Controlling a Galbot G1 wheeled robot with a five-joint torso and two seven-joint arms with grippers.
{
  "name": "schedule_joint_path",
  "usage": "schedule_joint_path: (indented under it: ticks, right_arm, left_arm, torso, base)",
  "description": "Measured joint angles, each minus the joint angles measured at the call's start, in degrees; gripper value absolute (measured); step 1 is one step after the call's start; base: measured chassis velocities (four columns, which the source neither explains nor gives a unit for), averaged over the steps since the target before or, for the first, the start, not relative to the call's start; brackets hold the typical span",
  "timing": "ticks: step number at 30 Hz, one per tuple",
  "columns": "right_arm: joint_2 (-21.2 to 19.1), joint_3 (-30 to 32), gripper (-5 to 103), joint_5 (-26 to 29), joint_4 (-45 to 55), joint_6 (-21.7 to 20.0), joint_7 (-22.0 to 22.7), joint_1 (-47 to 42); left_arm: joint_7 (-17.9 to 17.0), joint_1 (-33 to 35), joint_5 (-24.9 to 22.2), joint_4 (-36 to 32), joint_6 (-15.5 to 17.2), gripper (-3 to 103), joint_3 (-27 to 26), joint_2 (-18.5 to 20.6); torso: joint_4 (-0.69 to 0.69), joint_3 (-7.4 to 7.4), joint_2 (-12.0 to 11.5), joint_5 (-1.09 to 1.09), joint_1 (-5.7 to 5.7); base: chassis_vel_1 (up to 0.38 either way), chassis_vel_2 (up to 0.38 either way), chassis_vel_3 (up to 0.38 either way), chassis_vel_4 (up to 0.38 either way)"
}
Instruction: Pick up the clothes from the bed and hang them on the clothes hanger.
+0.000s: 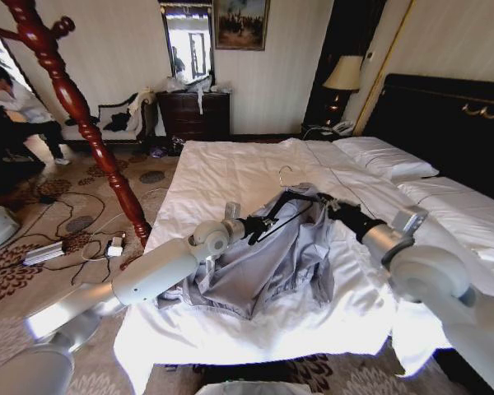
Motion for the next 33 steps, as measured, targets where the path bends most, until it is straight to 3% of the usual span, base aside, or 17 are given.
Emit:
schedule_joint_path:
  ticks: [15,17,19,22,23,25,28,30,33]
  right_arm:
    - [1.25,-4.13,-1,-0.25,1.23,-1.71,-2.15,-1.71]
    - [1.23,-4.23,9,-0.45,1.57,-1.81,-2.52,-2.39]
    - [1.23,-4.23,9,-0.47,1.70,-1.83,-2.62,-2.67]
    - [1.30,-4.22,25,-0.88,2.23,-1.84,-3.20,-4.04]
    - [1.30,-4.22,25,-0.88,2.23,-1.84,-3.20,-4.04]
    - [1.18,-3.89,37,-2.77,2.53,-1.71,-4.42,-5.26]
    - [0.88,-3.25,43,-4.54,3.02,-1.64,-5.49,-6.35]
    - [0.78,-2.27,54,-6.86,3.13,-0.96,-5.91,-7.32]
    - [0.91,-0.74,65,-9.81,1.30,0.73,-4.40,-7.19]
  left_arm:
    - [0.37,-0.38,0.15,0.02,-2.29,18,-2.00,-0.77]
    - [0.37,-0.29,0.26,-0.04,-2.46,18,-2.05,-0.67]
    - [0.36,-0.24,0.26,-0.06,-2.47,18,-2.09,-0.63]
    - [0.39,-0.16,0.31,0.05,-2.56,18,-2.38,-0.55]
    - [0.39,-0.16,0.31,0.05,-2.56,18,-2.38,-0.55]
    - [0.40,-0.19,0.34,0.50,-2.67,18,-2.67,-0.66]
    - [0.41,-0.32,0.37,1.06,-2.70,18,-2.88,-0.88]
    - [0.59,-0.47,0.36,1.33,-2.72,18,-3.05,-1.02]
    - [1.28,-0.63,0.24,0.65,-2.73,18,-3.15,-0.80]
  torso:
    - [0.00,0.00,0.00,-0.01,0.00]
    - [0.00,0.00,0.00,0.00,0.00]
    - [0.00,0.00,0.00,0.00,0.00]
    - [0.00,0.00,0.00,0.00,0.00]
    - [0.00,0.00,0.00,0.00,0.00]
    - [0.01,0.00,0.00,0.00,0.00]
    - [0.00,0.00,0.00,0.00,0.00]
    - [0.00,0.00,0.00,0.00,0.00]
    - [0.00,0.00,0.00,0.00,0.00]
  base:
    - [0.000,0.000,0.000,0.000]
    - [0.000,0.000,0.000,0.000]
    - [0.000,0.000,0.000,0.000]
    - [0.000,0.000,0.000,0.000]
    - [0.000,0.000,0.000,0.000]
    - [0.000,0.000,0.000,0.000]
    - [0.000,0.000,0.000,0.000]
    - [0.000,0.000,0.000,0.000]
    - [0.000,0.000,0.000,0.000]
